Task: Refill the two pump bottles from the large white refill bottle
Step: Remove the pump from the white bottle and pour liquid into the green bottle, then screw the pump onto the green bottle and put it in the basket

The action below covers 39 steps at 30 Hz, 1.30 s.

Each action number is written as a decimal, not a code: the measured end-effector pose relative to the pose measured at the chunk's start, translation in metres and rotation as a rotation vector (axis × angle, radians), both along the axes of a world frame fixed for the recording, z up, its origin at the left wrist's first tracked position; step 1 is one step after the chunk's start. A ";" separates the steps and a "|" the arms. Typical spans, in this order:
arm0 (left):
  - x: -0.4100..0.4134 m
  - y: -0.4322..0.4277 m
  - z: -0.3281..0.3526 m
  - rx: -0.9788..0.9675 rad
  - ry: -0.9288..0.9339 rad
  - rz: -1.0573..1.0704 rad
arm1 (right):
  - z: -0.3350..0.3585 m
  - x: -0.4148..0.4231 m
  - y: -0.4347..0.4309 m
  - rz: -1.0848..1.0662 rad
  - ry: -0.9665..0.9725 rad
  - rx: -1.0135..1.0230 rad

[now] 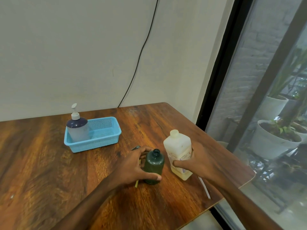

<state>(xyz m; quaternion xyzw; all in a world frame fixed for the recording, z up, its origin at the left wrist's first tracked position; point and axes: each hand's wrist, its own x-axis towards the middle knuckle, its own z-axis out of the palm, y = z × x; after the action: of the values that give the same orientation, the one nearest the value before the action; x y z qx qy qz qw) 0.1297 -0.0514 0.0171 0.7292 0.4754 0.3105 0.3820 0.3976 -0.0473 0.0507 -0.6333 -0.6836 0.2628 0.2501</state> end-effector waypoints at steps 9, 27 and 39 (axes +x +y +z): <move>0.000 -0.002 -0.002 0.020 0.015 0.014 | -0.038 -0.032 0.003 -0.284 0.321 0.117; -0.029 -0.033 0.001 0.130 0.289 0.174 | -0.062 -0.029 -0.059 -0.366 0.623 0.200; 0.007 -0.031 0.000 -0.084 0.550 0.412 | -0.073 -0.050 -0.091 -0.402 0.632 0.288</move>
<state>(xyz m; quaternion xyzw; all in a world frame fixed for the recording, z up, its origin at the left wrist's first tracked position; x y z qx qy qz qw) 0.1368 -0.0822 0.0170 0.6579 0.7102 0.1528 0.1986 0.3479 -0.1379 -0.0225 -0.6008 -0.4655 0.2919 0.5806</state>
